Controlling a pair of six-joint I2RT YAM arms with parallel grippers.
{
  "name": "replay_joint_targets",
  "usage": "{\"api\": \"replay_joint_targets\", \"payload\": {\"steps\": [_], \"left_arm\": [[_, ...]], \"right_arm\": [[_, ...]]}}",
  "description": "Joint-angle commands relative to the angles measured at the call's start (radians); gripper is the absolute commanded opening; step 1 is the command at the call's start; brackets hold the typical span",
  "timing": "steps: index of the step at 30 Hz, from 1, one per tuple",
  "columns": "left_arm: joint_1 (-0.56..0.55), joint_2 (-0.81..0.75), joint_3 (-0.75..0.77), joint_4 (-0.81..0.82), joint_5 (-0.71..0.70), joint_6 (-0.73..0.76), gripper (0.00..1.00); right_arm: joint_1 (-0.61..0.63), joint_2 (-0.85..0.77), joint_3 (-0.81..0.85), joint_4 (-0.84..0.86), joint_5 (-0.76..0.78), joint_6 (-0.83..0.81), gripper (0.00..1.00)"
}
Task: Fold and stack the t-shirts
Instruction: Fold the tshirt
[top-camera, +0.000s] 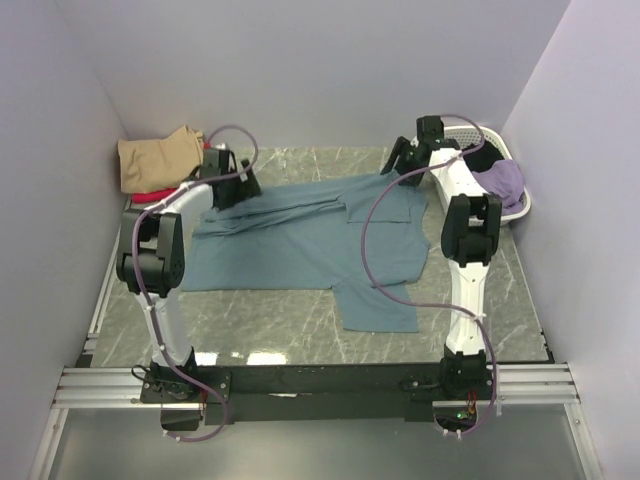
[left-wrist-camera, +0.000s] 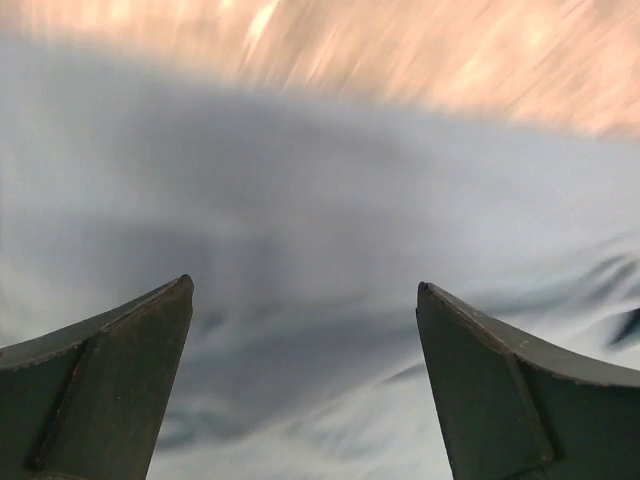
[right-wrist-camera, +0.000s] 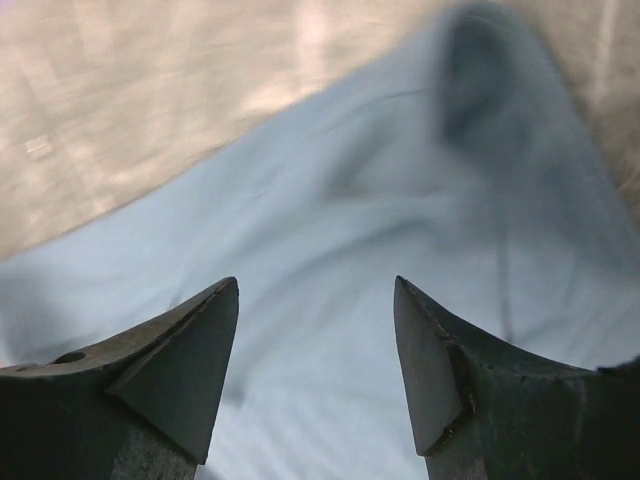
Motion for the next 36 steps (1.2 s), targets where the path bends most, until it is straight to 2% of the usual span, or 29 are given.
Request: {"api": "replay_joint_targets", "payload": {"steps": [1, 7, 11, 17, 22, 28, 36], "left_arm": [[0.003, 0.025, 0.220, -0.001, 0.068, 0.040, 1.00], [0.003, 0.201, 0.435, -0.099, 0.146, 0.046, 1.00], [0.005, 0.253, 0.421, -0.083, 0.217, 0.042, 0.99], [0.005, 0.218, 0.325, -0.052, 0.264, 0.040, 1.00], [0.005, 0.201, 0.282, -0.064, 0.244, 0.046, 1.00], [0.005, 0.331, 0.427, -0.227, 0.147, 0.080, 1.00], [0.012, 0.453, 0.625, -0.264, 0.119, 0.105, 0.99]], "right_arm": [[0.047, -0.201, -0.035, 0.075, -0.025, -0.094, 0.70], [0.081, -0.285, -0.209, 0.099, -0.075, -0.091, 0.70], [0.099, -0.361, -0.329, 0.141, -0.054, -0.092, 0.70], [0.106, -0.431, -0.432, 0.161, -0.015, -0.094, 0.70], [0.110, -0.463, -0.501, 0.173, -0.009, -0.089, 0.70], [0.144, -0.503, -0.573, 0.162, 0.011, -0.086, 0.70], [0.188, -0.616, -0.728, 0.116, 0.043, -0.071, 0.70]]}}
